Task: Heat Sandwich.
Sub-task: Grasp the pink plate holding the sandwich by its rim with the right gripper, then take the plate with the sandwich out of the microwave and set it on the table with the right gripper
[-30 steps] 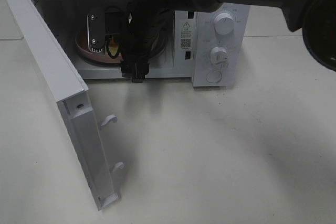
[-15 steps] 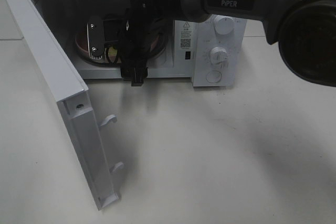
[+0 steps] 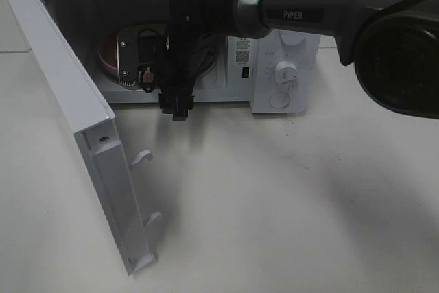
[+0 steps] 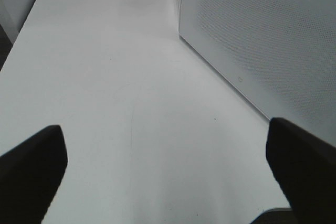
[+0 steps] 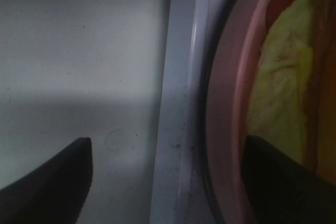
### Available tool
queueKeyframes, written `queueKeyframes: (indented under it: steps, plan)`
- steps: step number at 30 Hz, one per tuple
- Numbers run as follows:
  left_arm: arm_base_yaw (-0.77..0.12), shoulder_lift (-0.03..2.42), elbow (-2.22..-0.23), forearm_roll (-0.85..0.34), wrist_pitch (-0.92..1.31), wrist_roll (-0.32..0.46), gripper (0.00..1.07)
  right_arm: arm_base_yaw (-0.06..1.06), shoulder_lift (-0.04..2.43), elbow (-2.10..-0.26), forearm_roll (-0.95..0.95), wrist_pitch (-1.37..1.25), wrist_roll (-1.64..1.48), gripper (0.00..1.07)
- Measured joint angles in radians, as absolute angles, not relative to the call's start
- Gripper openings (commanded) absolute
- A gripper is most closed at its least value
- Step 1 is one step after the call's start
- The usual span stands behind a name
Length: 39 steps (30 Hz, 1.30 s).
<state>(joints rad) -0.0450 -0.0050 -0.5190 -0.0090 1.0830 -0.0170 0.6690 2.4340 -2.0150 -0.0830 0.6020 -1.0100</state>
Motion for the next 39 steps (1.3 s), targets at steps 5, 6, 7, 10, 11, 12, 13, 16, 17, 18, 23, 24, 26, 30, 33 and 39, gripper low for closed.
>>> queueKeyframes:
  steps: [5, 6, 7, 10, 11, 12, 13, 16, 17, 18, 23, 24, 26, 30, 33, 39]
  plan:
    - [-0.045, -0.005, -0.519, -0.009, 1.083, -0.017, 0.98, 0.666, 2.434, -2.015, -0.108, 0.609, -0.986, 0.75]
    - [-0.045, -0.005, -0.519, -0.009, 1.083, -0.017, 0.98, 0.666, 2.434, -2.015, -0.109, 0.61, -0.984, 0.75]
    - [-0.045, -0.005, -0.519, -0.009, 1.083, -0.017, 0.98, 0.666, 2.434, -2.015, -0.109, 0.61, -0.984, 0.75]
    - [-0.045, -0.005, -0.519, -0.007, 1.083, -0.017, 0.98, 0.664, 2.434, -2.015, -0.109, 0.61, -0.984, 0.75]
    - [-0.045, -0.005, -0.519, 0.0, 1.083, -0.017, 0.98, 0.663, 2.434, -2.015, -0.113, 0.61, -0.984, 0.75]
    - [-0.045, -0.005, -0.519, 0.0, 1.083, -0.017, 0.98, 0.663, 2.434, -2.015, -0.113, 0.61, -0.984, 0.75]
    - [-0.045, -0.005, -0.519, 0.0, 1.083, -0.017, 0.98, 0.663, 2.434, -2.015, -0.116, 0.61, -0.984, 0.75]
    - [-0.045, -0.005, -0.519, 0.0, 1.083, -0.017, 0.98, 0.661, 2.434, -2.015, -0.118, 0.61, -0.984, 0.74]
    - [-0.045, -0.005, -0.519, 0.0, 1.083, -0.017, 0.98, 0.661, 2.434, -2.015, -0.119, 0.61, -0.984, 0.69]
    - [-0.045, -0.005, -0.519, 0.0, 1.083, -0.017, 0.98, 0.661, 2.434, -2.015, -0.119, 0.609, -0.984, 0.64]
    - [-0.045, -0.005, -0.519, 0.0, 1.083, -0.017, 0.98, 0.661, 2.434, -2.017, -0.127, 0.592, -0.984, 0.19]
    - [-0.045, -0.005, -0.519, 0.0, 1.083, -0.017, 0.98, 0.661, 2.433, -2.018, -0.129, 0.58, -0.983, 0.0]
    - [-0.045, -0.005, -0.519, 0.0, 1.083, -0.017, 0.98, 0.661, 2.433, -2.021, -0.13, 0.579, -0.982, 0.0]
    - [-0.045, -0.005, -0.519, 0.0, 1.083, -0.017, 0.98, 0.661, 2.433, -2.021, -0.131, 0.58, -0.968, 0.0]
    - [-0.045, -0.005, -0.519, 0.0, 1.083, -0.017, 0.98, 0.661, 2.433, -2.021, -0.131, 0.579, -0.965, 0.0]
    - [-0.045, -0.005, -0.519, 0.0, 1.083, -0.017, 0.98, 0.661, 2.433, -2.021, -0.131, 0.584, -0.965, 0.0]
